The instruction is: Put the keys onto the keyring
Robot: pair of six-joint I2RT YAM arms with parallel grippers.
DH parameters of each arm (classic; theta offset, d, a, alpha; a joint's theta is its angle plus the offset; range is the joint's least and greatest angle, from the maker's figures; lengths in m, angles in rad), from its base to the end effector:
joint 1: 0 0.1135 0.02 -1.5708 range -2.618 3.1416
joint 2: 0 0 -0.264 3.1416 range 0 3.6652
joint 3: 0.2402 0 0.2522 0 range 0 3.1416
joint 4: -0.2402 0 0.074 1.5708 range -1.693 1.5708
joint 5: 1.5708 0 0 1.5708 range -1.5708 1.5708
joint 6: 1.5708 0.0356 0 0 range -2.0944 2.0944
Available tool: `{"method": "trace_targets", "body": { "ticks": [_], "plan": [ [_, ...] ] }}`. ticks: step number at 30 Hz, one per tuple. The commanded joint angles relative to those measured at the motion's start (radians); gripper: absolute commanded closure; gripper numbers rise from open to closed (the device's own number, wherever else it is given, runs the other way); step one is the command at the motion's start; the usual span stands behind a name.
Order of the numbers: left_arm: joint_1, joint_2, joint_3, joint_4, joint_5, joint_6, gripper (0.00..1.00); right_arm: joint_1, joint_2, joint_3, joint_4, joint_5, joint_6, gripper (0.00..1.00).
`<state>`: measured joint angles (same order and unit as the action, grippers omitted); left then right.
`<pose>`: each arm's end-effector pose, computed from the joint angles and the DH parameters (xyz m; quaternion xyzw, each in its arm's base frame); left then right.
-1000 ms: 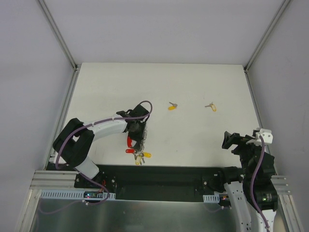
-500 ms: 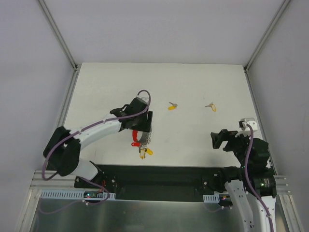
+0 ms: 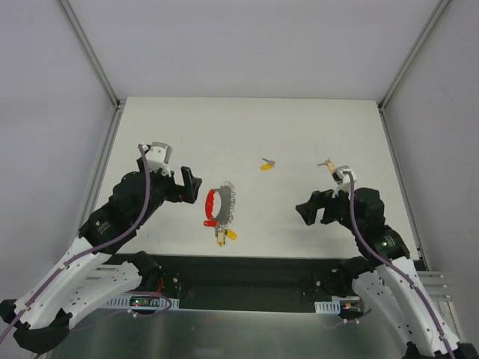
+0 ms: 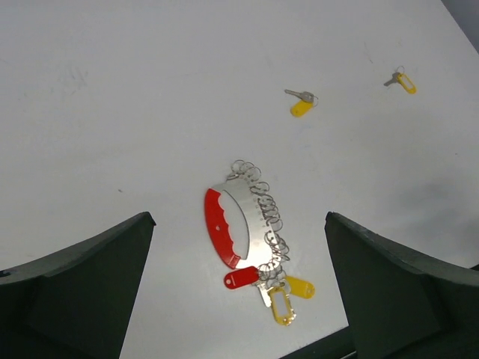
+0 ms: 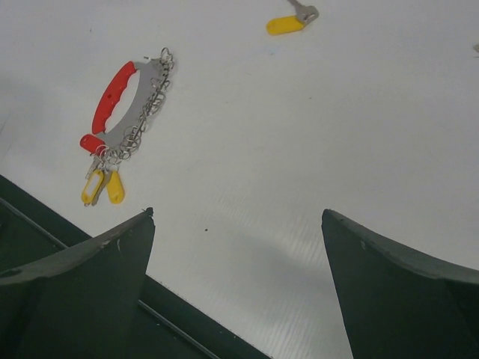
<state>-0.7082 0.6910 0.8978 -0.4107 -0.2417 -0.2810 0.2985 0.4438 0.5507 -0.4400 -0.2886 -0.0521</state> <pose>0.1197 -0.0913 0.3688 0.0888 0.7684 -0.2153 0.5961 0.1126 0.0452 0.2773 -0.2227 0.7792 0.1868 0.5553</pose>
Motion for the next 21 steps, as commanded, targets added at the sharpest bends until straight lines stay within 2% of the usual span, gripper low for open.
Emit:
{"method": "trace_targets", "body": {
  "ticks": [1,3,4,5,7,10,12,16,21],
  "plan": [
    [-0.008,-0.1,-0.048,-0.034,-0.108,0.124,0.01,0.254,0.163,0.011,0.2,0.19,0.005,0.02],
    [-0.008,-0.148,-0.08,-0.02,-0.14,0.147,0.01,0.358,0.312,0.041,0.243,0.334,-0.015,0.02],
    [-0.008,-0.162,-0.094,-0.001,-0.152,0.152,0.01,0.454,0.381,0.061,0.268,0.374,-0.023,0.01],
    [-0.008,-0.186,-0.123,0.01,-0.162,0.158,0.01,0.502,0.503,0.121,0.274,0.455,-0.037,0.01],
    [-0.004,-0.206,-0.158,0.036,-0.169,0.167,0.01,0.621,0.639,0.187,0.28,0.52,-0.075,0.04],
    [0.027,-0.223,-0.186,0.043,-0.159,0.189,0.01,0.724,0.867,0.339,0.28,0.583,-0.103,0.07],
    [0.039,-0.225,-0.197,0.041,-0.159,0.19,0.01,0.76,1.011,0.444,0.274,0.6,-0.109,0.11],
    [0.042,-0.245,-0.206,0.041,-0.168,0.187,0.01,0.824,1.169,0.566,0.244,0.605,-0.085,0.21],
    [0.052,-0.297,-0.218,0.041,-0.169,0.171,0.01,0.846,1.254,0.632,0.215,0.568,-0.052,0.42]
  ]
}}
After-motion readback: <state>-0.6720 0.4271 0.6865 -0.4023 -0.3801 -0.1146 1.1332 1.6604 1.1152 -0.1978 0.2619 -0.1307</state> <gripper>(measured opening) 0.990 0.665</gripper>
